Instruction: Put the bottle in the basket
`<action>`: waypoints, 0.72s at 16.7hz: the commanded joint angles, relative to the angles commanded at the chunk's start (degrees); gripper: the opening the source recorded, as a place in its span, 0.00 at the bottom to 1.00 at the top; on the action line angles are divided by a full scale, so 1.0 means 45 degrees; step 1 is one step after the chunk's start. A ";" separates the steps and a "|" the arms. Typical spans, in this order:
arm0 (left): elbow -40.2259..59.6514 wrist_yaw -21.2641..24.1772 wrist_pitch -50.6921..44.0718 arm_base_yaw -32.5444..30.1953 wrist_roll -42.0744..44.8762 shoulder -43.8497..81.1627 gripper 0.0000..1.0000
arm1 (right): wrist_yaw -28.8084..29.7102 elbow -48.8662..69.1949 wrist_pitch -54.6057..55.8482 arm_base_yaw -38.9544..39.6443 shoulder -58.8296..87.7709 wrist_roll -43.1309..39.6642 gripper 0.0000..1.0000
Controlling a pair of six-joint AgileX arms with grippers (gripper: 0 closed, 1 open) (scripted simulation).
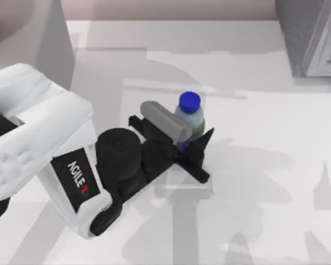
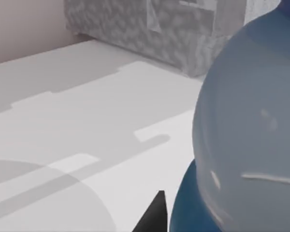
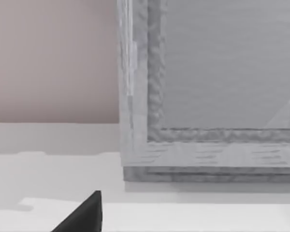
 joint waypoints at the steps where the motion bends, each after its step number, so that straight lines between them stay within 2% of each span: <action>1: 0.0000 0.0000 0.0000 0.0000 0.0000 0.0000 0.02 | 0.0000 0.0000 0.0000 0.0000 0.0000 0.0000 1.00; 12: -0.0034 0.0067 -0.0125 0.0070 0.0010 -0.0134 0.00 | 0.0000 0.0000 0.0000 0.0000 0.0000 0.0000 1.00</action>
